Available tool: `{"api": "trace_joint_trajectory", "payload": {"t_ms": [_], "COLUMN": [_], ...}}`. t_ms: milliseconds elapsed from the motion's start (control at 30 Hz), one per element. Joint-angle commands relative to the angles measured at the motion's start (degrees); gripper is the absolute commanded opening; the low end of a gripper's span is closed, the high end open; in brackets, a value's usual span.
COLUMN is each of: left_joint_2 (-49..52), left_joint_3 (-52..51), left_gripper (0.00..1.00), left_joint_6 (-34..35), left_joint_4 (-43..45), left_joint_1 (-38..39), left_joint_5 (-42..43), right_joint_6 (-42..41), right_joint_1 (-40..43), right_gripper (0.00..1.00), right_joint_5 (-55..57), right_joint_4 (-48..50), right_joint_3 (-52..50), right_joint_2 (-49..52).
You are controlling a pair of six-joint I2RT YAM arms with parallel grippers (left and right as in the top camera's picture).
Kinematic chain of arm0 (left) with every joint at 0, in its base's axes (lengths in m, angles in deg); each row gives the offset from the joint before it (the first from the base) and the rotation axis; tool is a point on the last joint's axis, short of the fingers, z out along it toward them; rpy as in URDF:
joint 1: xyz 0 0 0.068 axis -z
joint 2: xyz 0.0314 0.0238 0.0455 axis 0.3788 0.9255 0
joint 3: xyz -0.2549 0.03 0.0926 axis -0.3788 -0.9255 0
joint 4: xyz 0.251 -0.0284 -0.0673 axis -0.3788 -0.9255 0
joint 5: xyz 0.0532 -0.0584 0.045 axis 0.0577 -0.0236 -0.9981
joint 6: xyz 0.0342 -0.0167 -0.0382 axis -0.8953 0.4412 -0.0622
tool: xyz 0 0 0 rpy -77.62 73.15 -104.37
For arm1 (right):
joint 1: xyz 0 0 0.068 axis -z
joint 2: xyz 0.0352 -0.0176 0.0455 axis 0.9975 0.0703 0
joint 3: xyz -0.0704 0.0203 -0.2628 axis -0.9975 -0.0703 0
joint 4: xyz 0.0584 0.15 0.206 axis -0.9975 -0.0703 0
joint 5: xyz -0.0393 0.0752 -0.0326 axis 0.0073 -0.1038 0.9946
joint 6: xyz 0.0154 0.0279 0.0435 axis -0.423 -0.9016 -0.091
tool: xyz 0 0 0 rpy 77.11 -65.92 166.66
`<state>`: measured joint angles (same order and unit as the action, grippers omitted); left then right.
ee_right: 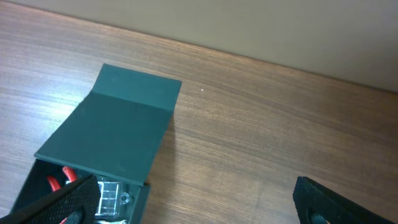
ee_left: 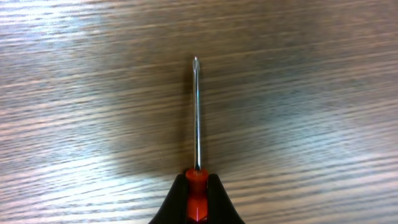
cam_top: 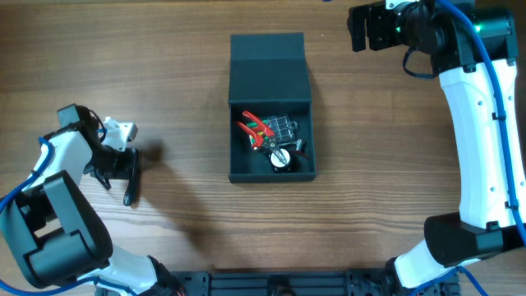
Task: Pack container
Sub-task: 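Carry the screwdriver into the green box and release it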
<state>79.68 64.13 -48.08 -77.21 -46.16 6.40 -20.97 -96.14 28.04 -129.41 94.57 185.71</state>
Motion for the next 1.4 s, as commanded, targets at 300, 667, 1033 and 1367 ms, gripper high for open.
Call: {"api": "trace_joint_trajectory", "payload": {"t_ms": [300,667,1033,1367], "left_joint_2": [-0.24,-4.98,-4.96,-4.50], "left_joint_3": [5.09,17.53,37.09,37.97], "left_gripper": [0.04,0.04,0.04,0.04], "left_joint_6": [3.37,3.58,3.06,-7.91], "left_joint_4": [-3.69,-14.23,-20.06,-13.79], "left_joint_1": [4.15,14.60,32.24,51.52], "left_joint_5": [-0.13,-0.13,-1.53,-7.26], "right_joint_6": [-0.11,-1.20,-7.32,-18.67], "right_joint_1": [0.17,0.17,0.20,8.04], "right_gripper": [1.00,1.00,1.00,1.00], "right_joint_5": [1.22,1.22,1.22,0.70], "right_joint_4": [0.13,0.13,0.20,1.51], "right_joint_3": [-0.13,-0.13,-0.13,-0.13], "right_joint_2": [0.72,0.72,0.72,0.72]}}
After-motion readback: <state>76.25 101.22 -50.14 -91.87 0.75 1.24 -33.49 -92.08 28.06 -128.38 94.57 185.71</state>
